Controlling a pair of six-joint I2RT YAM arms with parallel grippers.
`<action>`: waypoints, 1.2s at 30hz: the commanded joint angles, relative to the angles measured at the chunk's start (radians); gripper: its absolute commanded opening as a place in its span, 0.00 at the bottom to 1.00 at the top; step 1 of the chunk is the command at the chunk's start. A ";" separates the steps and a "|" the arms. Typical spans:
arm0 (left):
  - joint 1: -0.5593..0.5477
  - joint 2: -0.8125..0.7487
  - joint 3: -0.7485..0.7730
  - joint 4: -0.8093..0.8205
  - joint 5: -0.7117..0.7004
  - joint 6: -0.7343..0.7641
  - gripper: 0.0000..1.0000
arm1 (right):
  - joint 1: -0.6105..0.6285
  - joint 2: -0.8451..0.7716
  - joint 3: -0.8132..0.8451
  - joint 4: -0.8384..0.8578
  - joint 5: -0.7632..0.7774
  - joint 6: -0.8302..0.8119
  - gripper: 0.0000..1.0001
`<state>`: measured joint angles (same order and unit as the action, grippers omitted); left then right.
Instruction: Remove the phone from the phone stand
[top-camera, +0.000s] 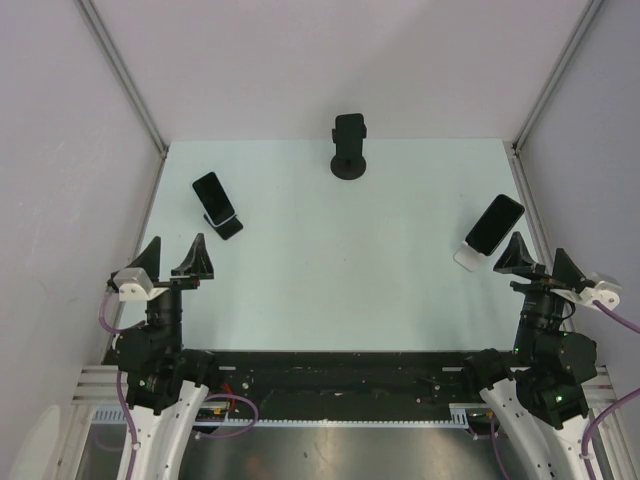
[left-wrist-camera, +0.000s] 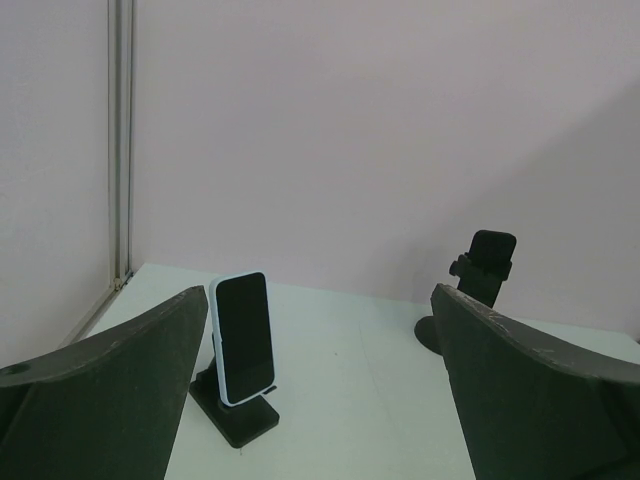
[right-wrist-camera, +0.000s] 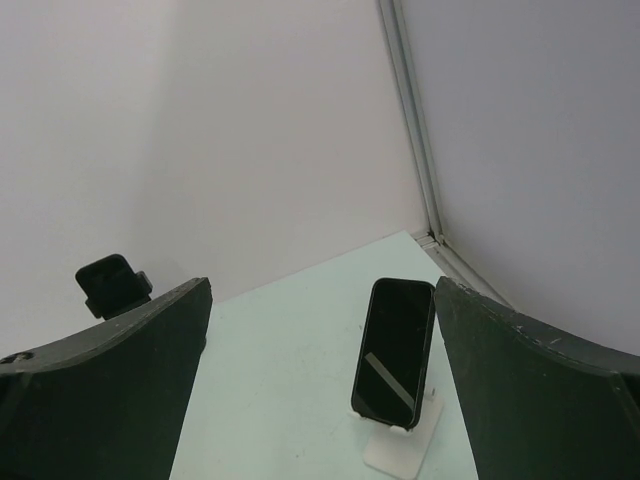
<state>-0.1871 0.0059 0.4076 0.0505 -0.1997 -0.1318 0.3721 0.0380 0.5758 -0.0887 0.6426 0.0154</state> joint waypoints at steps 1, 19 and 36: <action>0.012 -0.083 0.017 0.020 -0.010 -0.015 1.00 | 0.002 -0.010 0.012 0.010 -0.007 0.024 1.00; 0.012 -0.077 0.023 0.011 -0.092 -0.023 1.00 | -0.064 0.141 0.093 -0.014 -0.133 0.055 1.00; -0.035 0.155 0.166 0.006 -0.064 -0.002 1.00 | -0.067 0.736 0.436 -0.239 -0.052 0.138 1.00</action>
<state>-0.1986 0.1009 0.5198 0.0429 -0.2821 -0.1642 0.3107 0.6838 0.9043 -0.2424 0.5606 0.1169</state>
